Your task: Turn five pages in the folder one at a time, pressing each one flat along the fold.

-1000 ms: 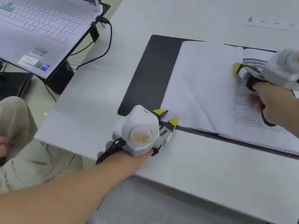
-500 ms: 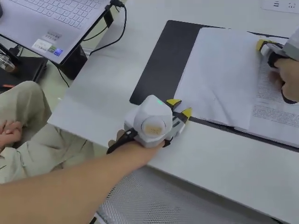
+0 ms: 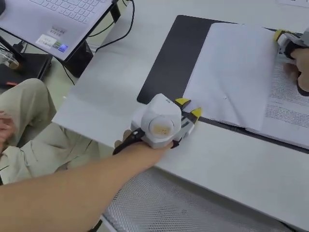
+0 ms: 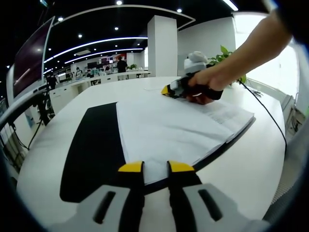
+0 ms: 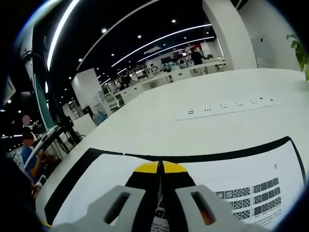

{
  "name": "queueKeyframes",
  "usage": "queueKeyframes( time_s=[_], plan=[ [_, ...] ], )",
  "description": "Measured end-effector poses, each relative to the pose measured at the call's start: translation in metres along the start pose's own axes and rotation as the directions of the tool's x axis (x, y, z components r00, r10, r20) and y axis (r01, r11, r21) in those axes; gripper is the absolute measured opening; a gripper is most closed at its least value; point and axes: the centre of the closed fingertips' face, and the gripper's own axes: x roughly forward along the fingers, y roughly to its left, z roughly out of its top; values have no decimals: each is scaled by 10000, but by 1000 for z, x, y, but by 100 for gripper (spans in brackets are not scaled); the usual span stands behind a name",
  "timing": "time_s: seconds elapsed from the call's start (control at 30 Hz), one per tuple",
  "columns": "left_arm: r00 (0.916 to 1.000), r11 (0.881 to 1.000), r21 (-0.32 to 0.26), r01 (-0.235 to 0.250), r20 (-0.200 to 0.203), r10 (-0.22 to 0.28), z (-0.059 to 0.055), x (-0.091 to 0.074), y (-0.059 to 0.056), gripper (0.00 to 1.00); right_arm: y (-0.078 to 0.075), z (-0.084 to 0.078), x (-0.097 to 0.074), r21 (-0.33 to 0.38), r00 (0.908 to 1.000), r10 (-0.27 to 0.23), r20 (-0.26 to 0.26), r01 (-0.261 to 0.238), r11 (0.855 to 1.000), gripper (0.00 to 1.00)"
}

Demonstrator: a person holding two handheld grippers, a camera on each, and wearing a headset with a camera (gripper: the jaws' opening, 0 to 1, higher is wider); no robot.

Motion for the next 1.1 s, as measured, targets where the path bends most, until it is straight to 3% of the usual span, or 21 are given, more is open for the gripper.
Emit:
queueKeyframes(
  time_s=[0.13, 0.27, 0.67, 0.73, 0.9, 1.1],
  plan=[
    [10000, 10000, 20, 5, -6, -5, 0, 0, 0, 17, 6, -4, -9, -24, 9999, 114, -24, -114, 9999, 0],
    [10000, 10000, 21, 4, 2, -4, -1, 0, 0, 17, 4, -5, -6, -96, 9997, 227, -52, -228, 9997, 0],
    [10000, 10000, -25, -2, 33, 2, -1, 1, 0, 17, 16, -21, -33, 152, 9987, 502, -18, -502, 9986, 0],
    [10000, 10000, -13, -2, 39, 2, -1, 1, 0, 17, 26, -25, -46, 42, 9982, 600, -12, -600, 9982, 0],
    [10000, 10000, -11, -1, 45, 1, -2, 1, 0, 17, 30, -30, -58, -3, 9977, 680, -31, -680, 9977, 0],
    [10000, 10000, -11, 0, 29, 0, -1, 0, -1, 17, 48, -36, -86, 127, 9975, 703, 57, -704, 9974, 0]
  ],
)
